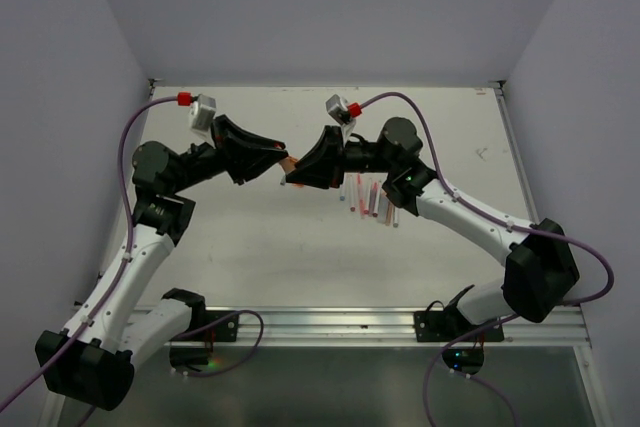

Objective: Open the pen caps

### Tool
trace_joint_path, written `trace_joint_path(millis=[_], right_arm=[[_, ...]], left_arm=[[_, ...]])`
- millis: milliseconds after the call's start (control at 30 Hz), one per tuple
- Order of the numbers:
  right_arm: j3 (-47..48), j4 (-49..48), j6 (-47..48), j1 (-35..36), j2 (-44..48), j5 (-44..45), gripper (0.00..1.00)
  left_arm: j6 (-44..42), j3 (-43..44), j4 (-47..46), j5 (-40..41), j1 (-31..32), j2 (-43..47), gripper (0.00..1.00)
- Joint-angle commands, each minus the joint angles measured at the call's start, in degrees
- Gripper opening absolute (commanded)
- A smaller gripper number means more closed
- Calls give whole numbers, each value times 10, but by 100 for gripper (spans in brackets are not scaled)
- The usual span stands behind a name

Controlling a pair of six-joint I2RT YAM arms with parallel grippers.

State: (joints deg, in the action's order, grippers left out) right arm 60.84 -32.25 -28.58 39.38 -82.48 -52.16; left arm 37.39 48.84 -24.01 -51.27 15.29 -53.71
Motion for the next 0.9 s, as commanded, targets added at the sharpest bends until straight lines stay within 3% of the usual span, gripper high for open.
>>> trace_joint_path(millis=[0, 233, 333, 367, 467, 733, 867], right_arm=[[17, -34, -10, 4, 0, -3, 0], [17, -36, -16, 4, 6, -2, 2], [10, -27, -9, 4, 17, 0, 26], [8, -13, -4, 4, 21, -2, 38], [1, 45, 32, 3, 43, 2, 57], [37, 266, 192, -6, 114, 57, 73], [73, 300, 233, -6, 105, 73, 75]], left_arm=[[3, -9, -27, 4, 7, 6, 29], [-3, -18, -28, 6, 10, 18, 9], [-13, -16, -24, 13, 10, 24, 3], [-18, -13, -20, 16, 10, 25, 1], [-41, -1, 3, 16, 10, 24, 0], [-121, 39, 87, 30, 10, 33, 0], [-133, 49, 99, 28, 10, 35, 0]])
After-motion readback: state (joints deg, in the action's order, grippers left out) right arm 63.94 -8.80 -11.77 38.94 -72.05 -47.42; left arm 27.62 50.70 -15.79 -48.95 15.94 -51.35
